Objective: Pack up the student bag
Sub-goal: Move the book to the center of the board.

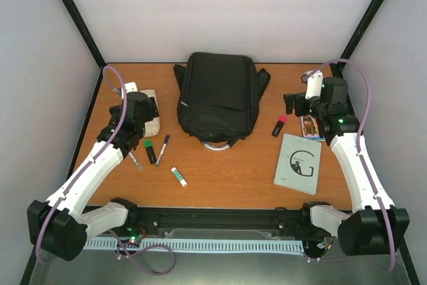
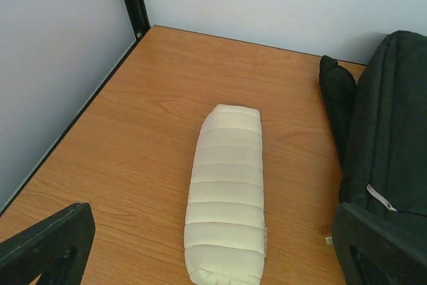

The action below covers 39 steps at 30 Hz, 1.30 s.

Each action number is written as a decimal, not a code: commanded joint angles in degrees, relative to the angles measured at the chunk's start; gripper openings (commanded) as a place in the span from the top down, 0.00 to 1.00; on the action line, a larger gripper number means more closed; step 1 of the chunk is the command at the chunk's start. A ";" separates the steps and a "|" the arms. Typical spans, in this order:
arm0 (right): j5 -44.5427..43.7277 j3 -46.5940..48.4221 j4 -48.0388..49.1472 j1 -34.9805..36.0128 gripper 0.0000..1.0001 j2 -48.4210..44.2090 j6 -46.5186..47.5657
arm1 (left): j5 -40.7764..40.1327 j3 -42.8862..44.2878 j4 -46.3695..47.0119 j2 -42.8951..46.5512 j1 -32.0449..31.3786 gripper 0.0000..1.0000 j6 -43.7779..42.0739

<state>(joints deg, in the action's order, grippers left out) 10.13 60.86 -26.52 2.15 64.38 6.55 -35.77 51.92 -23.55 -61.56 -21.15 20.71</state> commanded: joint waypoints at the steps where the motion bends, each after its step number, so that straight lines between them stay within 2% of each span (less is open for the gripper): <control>1: -1.03 -1.08 1.48 -0.92 0.00 0.92 -0.35 | 10.10 1.45 2.97 -0.18 5.15 0.00 4.19; 2: -0.66 -1.31 1.13 -1.02 0.00 0.83 0.56 | 12.57 1.17 3.46 0.12 6.31 0.03 4.47; 3: 0.02 -1.55 0.55 -1.12 0.00 0.59 1.84 | 14.50 0.60 4.17 0.60 7.23 0.11 4.92; 5: 1.80 -2.23 -0.72 -1.38 0.00 -0.30 4.46 | 18.97 -0.66 6.03 1.77 9.32 0.41 6.04; 7: 3.44 -2.60 -2.32 -1.57 0.05 -1.37 6.64 | 23.14 -1.31 6.92 2.41 10.86 0.57 7.05; 8: 4.46 -2.62 -3.21 -1.67 0.09 -1.85 7.78 | 25.42 -1.40 6.80 2.64 11.54 0.57 7.50; 9: 5.65 -2.61 -4.23 -1.77 0.18 -2.27 8.84 | 27.02 -1.24 6.24 2.78 12.10 0.47 8.36; 11: 7.61 -2.11 -6.72 -1.97 0.52 -2.98 11.15 | 32.28 -0.85 5.22 2.94 13.25 0.32 8.91; 13: 8.30 -1.69 -8.67 -2.10 0.69 -3.77 12.83 | 37.97 -0.60 4.78 2.62 14.01 0.20 9.53; 14: 8.57 -1.61 -9.60 -2.18 0.70 -4.26 13.67 | 41.00 -0.59 4.74 2.37 14.16 0.16 9.92; 16: 8.41 -1.75 -11.13 -2.28 0.47 -5.18 15.27 | 45.99 -0.47 4.54 1.72 13.71 0.11 10.24; 18: 7.29 -2.17 -12.61 -2.42 0.29 -5.80 16.75 | 49.36 -0.22 3.84 1.28 12.14 0.08 10.24; 20: 6.55 -2.47 -14.02 -2.49 0.16 -5.84 18.57 | 51.43 0.26 2.81 1.05 9.72 0.08 9.96; 22: 5.86 -2.61 -15.52 -2.55 0.08 -5.37 20.02 | 51.83 0.76 0.93 0.89 7.16 0.10 9.99; 26: 3.55 -3.68 -16.77 -2.83 0.02 -3.33 21.37 | 53.16 -0.02 -0.87 0.26 1.69 0.16 10.30; 32: 2.81 -5.11 -20.89 -5.11 0.01 0.79 23.81 | 51.82 -2.35 -0.20 -1.75 -8.55 0.21 11.15; 39: 1.02 -6.99 -24.76 -15.34 0.04 3.01 31.50 | 49.22 -2.41 1.08 -6.54 -18.57 0.20 12.07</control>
<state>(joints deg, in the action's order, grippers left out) 12.56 54.33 -47.90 -8.03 66.41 32.69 14.76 49.23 -23.20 -66.00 -35.73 31.53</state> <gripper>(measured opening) 0.966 0.792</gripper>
